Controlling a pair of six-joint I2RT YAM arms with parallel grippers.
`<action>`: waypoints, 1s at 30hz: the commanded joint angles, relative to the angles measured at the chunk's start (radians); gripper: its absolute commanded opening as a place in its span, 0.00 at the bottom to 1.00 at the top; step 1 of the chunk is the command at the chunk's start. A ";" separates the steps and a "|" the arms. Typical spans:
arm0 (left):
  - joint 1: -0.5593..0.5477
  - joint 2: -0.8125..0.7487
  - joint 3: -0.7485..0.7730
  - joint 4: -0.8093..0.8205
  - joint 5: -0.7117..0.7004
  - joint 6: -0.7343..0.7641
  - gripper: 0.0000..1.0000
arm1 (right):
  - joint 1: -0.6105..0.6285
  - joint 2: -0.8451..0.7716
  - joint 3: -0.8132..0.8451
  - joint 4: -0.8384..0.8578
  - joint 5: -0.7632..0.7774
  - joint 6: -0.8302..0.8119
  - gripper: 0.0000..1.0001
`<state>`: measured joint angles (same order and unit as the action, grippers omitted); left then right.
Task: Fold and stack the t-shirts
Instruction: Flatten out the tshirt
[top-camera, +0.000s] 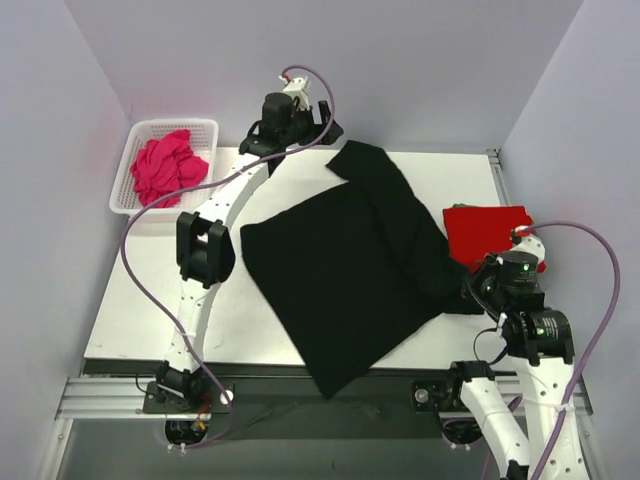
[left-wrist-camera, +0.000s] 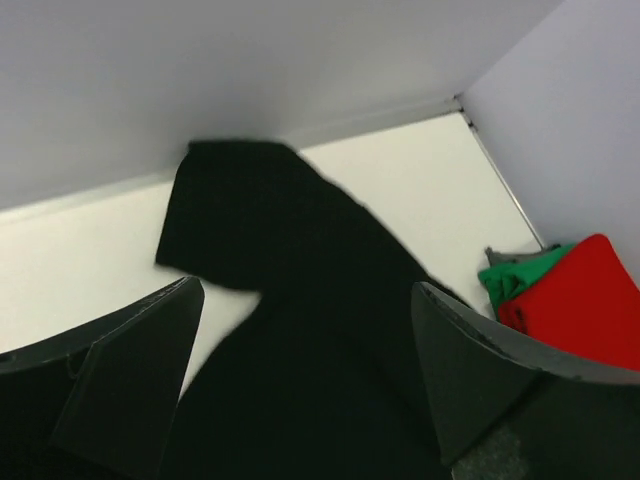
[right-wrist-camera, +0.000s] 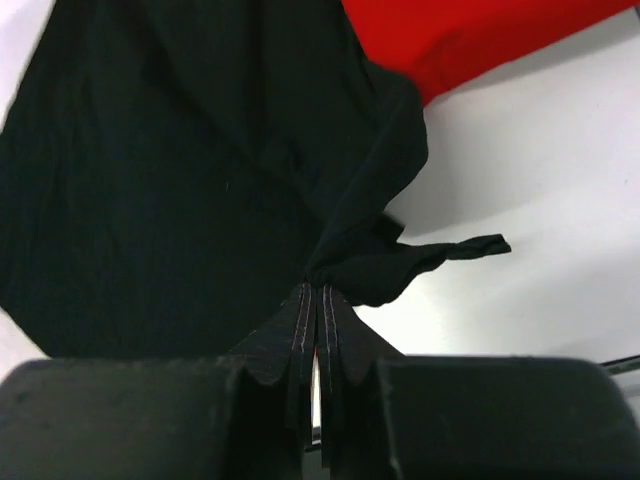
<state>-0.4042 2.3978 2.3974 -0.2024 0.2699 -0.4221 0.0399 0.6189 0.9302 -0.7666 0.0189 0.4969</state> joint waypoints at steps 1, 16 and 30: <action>-0.019 -0.195 -0.073 0.029 0.000 0.022 0.96 | 0.002 0.019 -0.031 0.023 0.003 -0.021 0.00; -0.111 -0.626 -1.006 -0.216 0.061 -0.206 0.96 | 0.017 0.088 -0.068 0.035 -0.077 -0.032 0.00; -0.128 -0.487 -1.110 -0.273 0.031 -0.221 0.96 | 0.032 0.110 -0.125 0.055 -0.076 -0.009 0.00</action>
<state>-0.5404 1.8687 1.2579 -0.4355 0.3176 -0.6464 0.0608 0.7162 0.8265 -0.7250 -0.0574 0.4751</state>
